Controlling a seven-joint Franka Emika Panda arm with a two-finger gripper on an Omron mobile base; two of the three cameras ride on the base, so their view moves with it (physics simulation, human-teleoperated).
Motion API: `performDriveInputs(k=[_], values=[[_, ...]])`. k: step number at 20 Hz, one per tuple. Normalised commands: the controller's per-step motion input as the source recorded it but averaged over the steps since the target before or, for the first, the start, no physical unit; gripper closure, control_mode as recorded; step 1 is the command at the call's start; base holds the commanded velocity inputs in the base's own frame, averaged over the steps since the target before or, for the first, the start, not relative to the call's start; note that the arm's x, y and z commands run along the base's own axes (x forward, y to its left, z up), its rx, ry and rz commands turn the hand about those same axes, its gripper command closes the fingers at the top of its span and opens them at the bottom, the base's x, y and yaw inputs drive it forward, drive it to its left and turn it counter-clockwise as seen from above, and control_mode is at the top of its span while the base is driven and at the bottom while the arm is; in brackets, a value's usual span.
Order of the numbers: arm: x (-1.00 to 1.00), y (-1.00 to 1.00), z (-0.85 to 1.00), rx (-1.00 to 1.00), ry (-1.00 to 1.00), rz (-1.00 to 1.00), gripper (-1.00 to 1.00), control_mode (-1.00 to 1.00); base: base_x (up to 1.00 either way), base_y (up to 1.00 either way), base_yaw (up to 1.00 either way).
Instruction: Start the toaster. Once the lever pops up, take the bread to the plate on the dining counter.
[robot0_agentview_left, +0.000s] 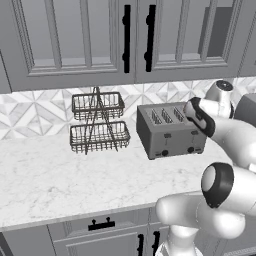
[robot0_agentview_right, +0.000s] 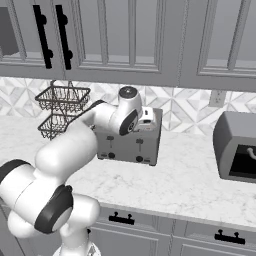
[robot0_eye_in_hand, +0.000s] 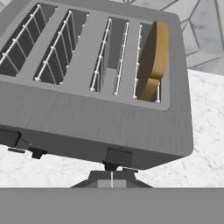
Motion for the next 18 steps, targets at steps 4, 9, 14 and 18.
performDriveInputs(k=[4,9,14,18], values=[[0.01,0.0,-0.41,0.0,0.02,0.0,1.0,-1.0,0.0,0.0,0.0],[0.0,0.0,-0.25,0.0,0.0,0.0,1.0,-1.0,0.0,0.0,0.0],[0.12,-0.02,-0.19,0.0,0.0,0.0,1.0,-1.0,0.0,0.0,0.0],[0.24,-0.19,-0.02,0.0,0.0,0.0,1.0,-1.0,0.0,0.0,0.0]])
